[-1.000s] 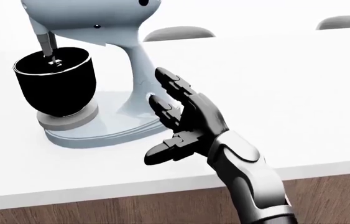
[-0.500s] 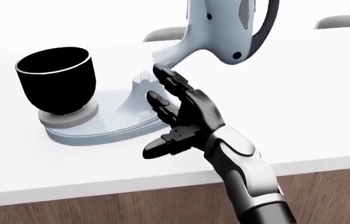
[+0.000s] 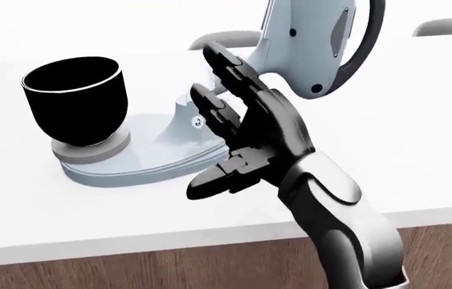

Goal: Open the stand mixer head.

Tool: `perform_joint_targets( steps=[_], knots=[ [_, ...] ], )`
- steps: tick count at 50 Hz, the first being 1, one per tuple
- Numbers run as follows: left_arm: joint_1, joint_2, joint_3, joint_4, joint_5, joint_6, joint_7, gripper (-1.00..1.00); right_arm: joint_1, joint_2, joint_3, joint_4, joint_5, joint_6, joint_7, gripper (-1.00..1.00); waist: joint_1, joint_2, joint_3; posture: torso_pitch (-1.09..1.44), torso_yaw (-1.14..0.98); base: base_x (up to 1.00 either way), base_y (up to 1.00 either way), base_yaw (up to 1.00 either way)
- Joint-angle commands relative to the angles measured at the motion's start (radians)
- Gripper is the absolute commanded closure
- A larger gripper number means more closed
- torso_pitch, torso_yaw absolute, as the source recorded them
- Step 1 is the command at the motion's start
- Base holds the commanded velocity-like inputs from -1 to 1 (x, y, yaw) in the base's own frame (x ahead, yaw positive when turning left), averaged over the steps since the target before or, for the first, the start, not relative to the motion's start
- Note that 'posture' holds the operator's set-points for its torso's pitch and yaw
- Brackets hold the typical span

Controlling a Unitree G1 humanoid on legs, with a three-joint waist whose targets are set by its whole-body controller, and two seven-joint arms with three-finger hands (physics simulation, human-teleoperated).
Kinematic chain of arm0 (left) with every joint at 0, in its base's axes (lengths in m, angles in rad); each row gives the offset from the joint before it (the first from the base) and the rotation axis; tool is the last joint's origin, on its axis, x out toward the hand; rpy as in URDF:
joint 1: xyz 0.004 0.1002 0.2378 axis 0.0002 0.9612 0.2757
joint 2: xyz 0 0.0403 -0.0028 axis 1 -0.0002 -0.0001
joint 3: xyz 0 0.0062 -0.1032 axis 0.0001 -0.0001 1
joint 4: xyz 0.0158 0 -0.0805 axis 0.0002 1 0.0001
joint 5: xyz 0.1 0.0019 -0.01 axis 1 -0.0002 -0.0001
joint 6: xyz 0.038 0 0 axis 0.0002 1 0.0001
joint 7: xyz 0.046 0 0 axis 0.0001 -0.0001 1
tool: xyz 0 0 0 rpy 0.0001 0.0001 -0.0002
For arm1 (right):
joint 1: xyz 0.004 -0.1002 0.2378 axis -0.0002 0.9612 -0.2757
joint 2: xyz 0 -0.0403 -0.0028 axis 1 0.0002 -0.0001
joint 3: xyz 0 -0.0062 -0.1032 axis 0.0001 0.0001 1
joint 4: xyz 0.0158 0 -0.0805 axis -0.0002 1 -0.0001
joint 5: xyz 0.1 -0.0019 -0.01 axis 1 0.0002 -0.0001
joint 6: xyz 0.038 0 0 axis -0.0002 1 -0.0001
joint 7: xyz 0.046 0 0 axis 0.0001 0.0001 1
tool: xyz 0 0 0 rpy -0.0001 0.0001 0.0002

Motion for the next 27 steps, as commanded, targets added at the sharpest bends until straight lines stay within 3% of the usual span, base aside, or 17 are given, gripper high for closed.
perform_joint_targets(
  steps=[1, 8, 11, 27],
  knots=[
    [-0.02, 0.008, 0.005, -0.019, 0.0, -0.016, -0.007, -1.0, -0.025, -0.001, -0.008, -0.073, 0.031, 0.007, -0.024, -1.0, 0.0, 0.003, -0.009, -0.3, 0.0, 0.0, 0.0, 0.0],
    [-0.033, 0.014, 0.007, -0.018, -0.009, -0.012, 0.004, -1.0, -0.024, 0.001, -0.073, -0.279, 0.266, 0.096, -0.192, -1.0, 0.003, -0.001, -0.008, -0.3, 0.0, 0.0, 0.0, 0.0],
    [-0.037, 0.016, 0.004, -0.022, -0.012, -0.008, 0.01, -1.0, -0.018, -0.015, -0.065, -0.308, 0.349, 0.094, -0.244, -1.0, 0.002, -0.002, -0.008, -0.3, 0.0, 0.0, 0.0, 0.0],
    [-0.034, 0.017, 0.006, -0.02, -0.01, -0.01, 0.004, -1.0, -0.019, -0.056, -0.093, -0.408, 0.734, -0.146, -0.433, -1.0, -0.004, -0.005, -0.004, -0.3, 0.0, 0.0, 0.0, 0.0]
  ],
)
